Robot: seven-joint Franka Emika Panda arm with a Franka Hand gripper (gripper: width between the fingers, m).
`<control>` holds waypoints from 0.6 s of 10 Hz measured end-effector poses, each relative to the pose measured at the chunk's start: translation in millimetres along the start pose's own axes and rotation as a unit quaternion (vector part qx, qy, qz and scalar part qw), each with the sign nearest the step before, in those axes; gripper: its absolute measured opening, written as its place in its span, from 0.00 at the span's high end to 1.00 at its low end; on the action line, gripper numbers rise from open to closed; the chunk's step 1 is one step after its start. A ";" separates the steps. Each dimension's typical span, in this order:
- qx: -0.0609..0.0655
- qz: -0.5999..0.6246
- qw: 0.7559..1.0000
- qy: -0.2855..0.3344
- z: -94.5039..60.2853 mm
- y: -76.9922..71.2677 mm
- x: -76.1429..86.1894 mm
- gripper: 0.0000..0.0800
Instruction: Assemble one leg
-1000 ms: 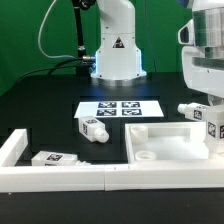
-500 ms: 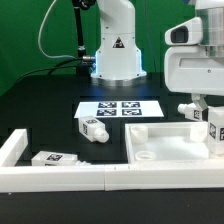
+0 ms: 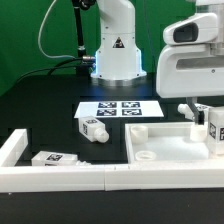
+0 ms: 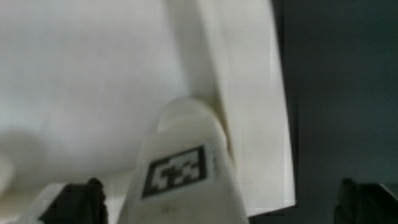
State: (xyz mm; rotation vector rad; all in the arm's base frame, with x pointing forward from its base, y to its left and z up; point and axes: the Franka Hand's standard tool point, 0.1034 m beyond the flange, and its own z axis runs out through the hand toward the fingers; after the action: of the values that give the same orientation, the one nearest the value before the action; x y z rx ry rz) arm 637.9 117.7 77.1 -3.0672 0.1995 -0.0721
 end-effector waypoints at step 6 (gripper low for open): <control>-0.001 0.072 0.997 0.000 1.7 2.3 -1.0 0.64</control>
Offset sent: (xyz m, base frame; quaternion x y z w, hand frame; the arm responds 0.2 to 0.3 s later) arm 0.0000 0.0000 0.0000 0.0000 0.0000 0.0000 1.0000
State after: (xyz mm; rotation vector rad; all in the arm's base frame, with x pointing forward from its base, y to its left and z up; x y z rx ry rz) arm 636.7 115.6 75.2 -3.0438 0.4183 -0.0631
